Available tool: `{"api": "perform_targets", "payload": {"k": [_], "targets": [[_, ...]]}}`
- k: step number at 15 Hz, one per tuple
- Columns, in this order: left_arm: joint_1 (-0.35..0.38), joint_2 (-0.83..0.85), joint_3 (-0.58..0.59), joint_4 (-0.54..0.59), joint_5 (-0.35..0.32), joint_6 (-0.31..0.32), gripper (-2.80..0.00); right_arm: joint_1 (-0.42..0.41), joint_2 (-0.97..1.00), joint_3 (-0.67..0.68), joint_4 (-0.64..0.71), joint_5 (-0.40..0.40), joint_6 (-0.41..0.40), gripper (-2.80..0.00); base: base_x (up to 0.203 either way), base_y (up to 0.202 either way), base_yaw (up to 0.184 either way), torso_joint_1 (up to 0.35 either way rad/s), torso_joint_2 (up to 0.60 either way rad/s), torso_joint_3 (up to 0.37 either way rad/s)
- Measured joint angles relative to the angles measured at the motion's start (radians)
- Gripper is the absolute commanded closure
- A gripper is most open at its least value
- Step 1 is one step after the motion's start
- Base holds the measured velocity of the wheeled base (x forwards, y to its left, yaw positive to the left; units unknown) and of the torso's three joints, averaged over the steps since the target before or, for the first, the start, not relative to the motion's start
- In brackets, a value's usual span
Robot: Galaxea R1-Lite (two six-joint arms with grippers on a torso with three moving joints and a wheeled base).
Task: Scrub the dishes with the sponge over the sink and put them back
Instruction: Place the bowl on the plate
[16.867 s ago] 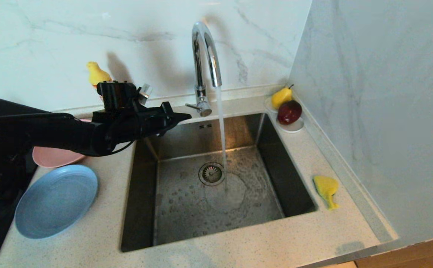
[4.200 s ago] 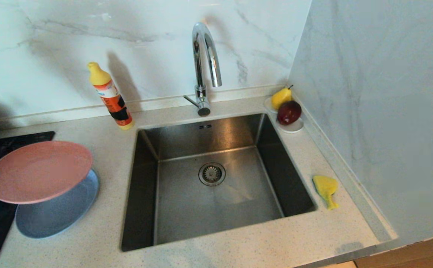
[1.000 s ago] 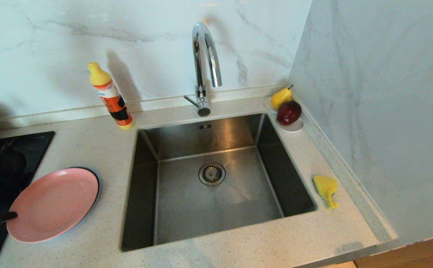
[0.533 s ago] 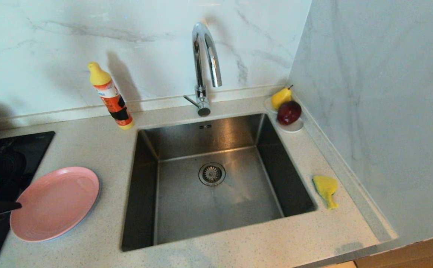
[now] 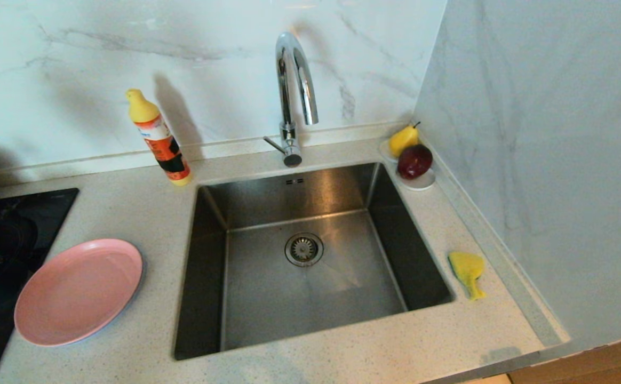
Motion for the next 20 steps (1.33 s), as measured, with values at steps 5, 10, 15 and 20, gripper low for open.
{"api": "perform_targets", "payload": {"k": [5, 10, 15, 20], "targets": [[0.000, -0.009, -0.097, 0.011, 0.044, 0.127, 0.00, 0.000, 0.000, 0.000, 0.000, 0.000, 0.000, 0.00, 0.000, 0.000, 0.000, 0.000, 0.00, 0.000], [0.000, 0.044, -0.192, 0.013, 0.092, 0.301, 0.00, 0.000, 0.000, 0.000, 0.000, 0.000, 0.000, 0.00, 0.000, 0.000, 0.000, 0.000, 0.00, 0.000], [0.019, 0.131, -0.296, 0.042, 0.109, 0.394, -2.80, 0.000, 0.000, 0.000, 0.000, 0.000, 0.000, 0.00, 0.000, 0.000, 0.000, 0.000, 0.00, 0.000], [0.024, 0.202, -0.380, 0.091, 0.124, 0.423, -2.80, 0.000, 0.000, 0.000, 0.000, 0.000, 0.000, 0.00, 0.000, 0.000, 0.000, 0.000, 0.00, 0.000]]}}
